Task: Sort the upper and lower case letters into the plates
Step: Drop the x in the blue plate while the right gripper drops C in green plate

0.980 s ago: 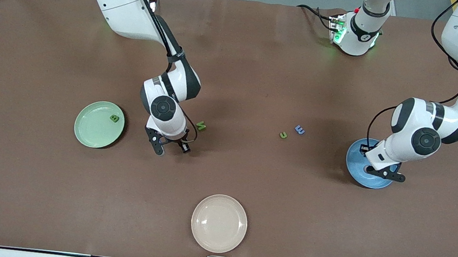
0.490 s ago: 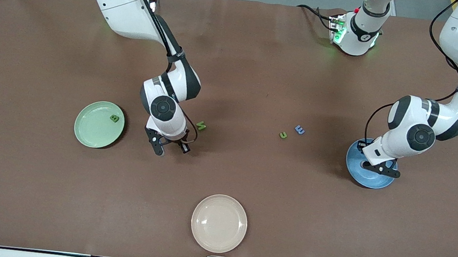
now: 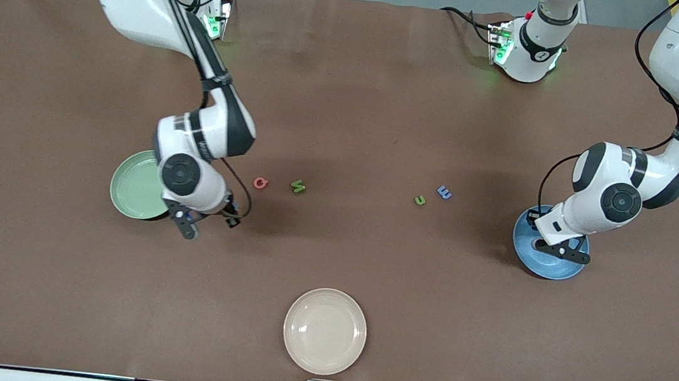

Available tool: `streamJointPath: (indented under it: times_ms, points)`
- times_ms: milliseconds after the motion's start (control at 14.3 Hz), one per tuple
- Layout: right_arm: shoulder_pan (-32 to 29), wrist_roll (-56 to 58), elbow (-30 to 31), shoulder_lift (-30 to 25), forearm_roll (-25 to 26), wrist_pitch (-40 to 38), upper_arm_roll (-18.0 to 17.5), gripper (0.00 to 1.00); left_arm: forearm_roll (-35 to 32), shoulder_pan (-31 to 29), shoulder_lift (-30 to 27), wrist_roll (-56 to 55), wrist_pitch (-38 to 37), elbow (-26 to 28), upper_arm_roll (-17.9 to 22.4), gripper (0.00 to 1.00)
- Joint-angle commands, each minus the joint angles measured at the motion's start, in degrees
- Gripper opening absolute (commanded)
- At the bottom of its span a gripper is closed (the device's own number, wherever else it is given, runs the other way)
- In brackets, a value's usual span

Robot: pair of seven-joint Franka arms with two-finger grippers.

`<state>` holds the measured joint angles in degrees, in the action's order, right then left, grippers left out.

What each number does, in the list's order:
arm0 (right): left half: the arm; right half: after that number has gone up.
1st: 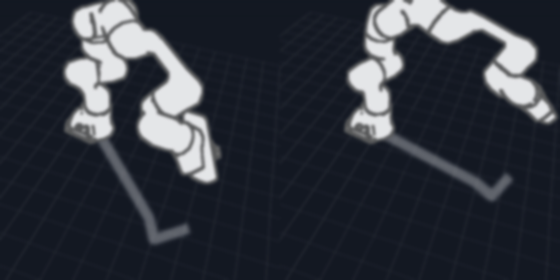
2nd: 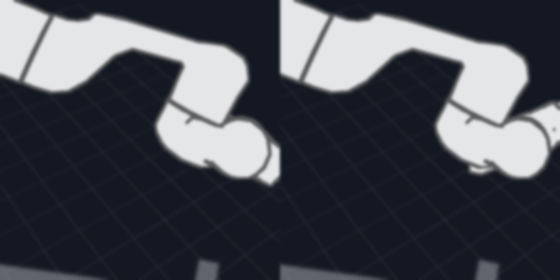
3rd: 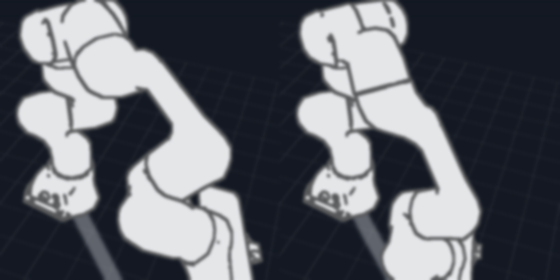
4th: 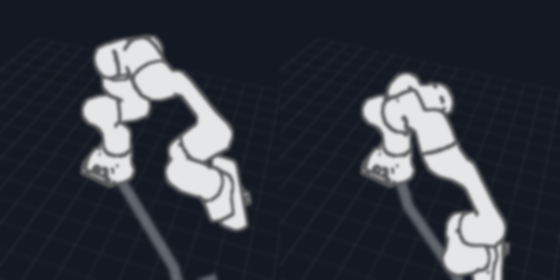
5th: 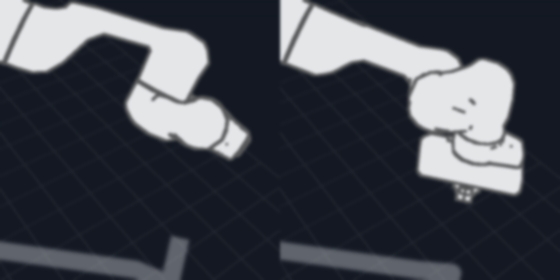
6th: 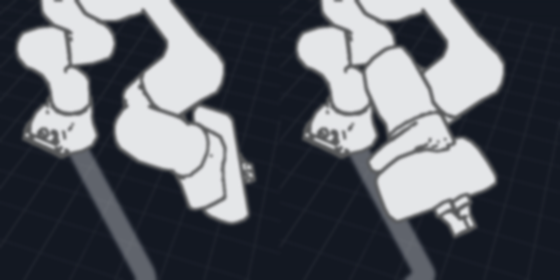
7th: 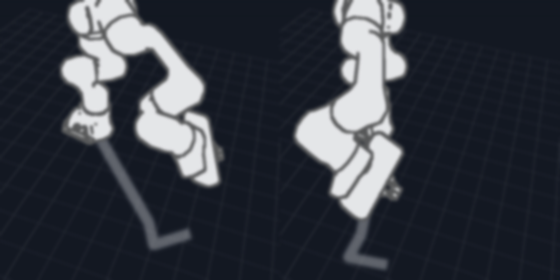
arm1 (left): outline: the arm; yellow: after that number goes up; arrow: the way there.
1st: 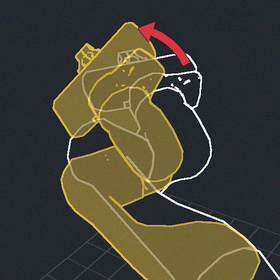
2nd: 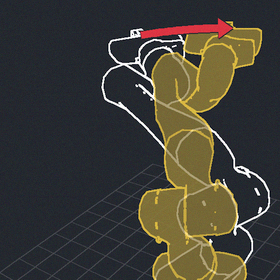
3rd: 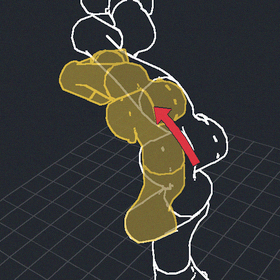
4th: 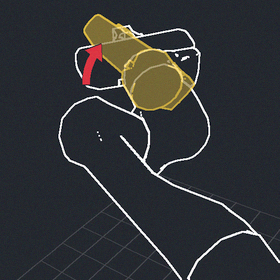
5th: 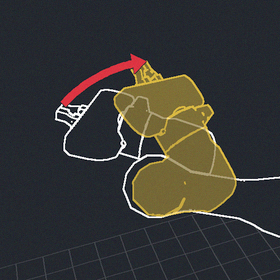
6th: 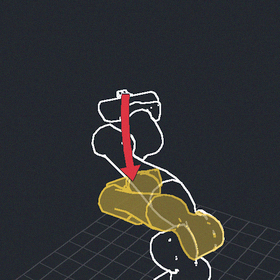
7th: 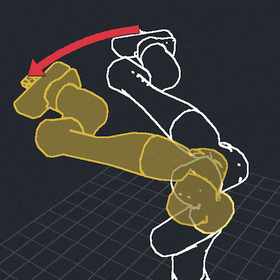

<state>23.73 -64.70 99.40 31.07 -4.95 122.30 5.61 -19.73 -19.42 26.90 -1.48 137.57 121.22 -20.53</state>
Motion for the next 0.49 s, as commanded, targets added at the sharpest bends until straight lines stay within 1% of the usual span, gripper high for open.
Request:
streamJointPath:
  times_ms: [0,140,210,280,420]
  points:
    - [-5.69,11.3,9.9,-6.96,0.73,2.67,-1.13,0.0,-1.19,-0.53,-0.1,-0.19,0.86,0.42,-0.3,0.12]
    - [-9.91,20.18,17.72,-11.1,0.73,7.84,-1.13,0.0,-1.28,-0.54,-0.01,-0.19,0.86,0.42,-0.3,0.13]
    - [-11.58,23.97,20.89,-12.16,0.73,10.3,-1.13,0.0,-1.28,-0.54,0.08,-0.11,0.86,0.42,-0.3,0.13]
    - [-12.99,26.97,23.45,-12.69,0.73,12.59,-1.13,0.0,-1.54,-0.62,0.25,-0.1,0.86,0.42,-0.21,0.14]
    - [-14.67,30.76,27.58,-13.05,0.91,16.81,-0.95,0.0,-1.8,-1.06,0.25,-0.02,0.86,0.42,-0.3,0.17]
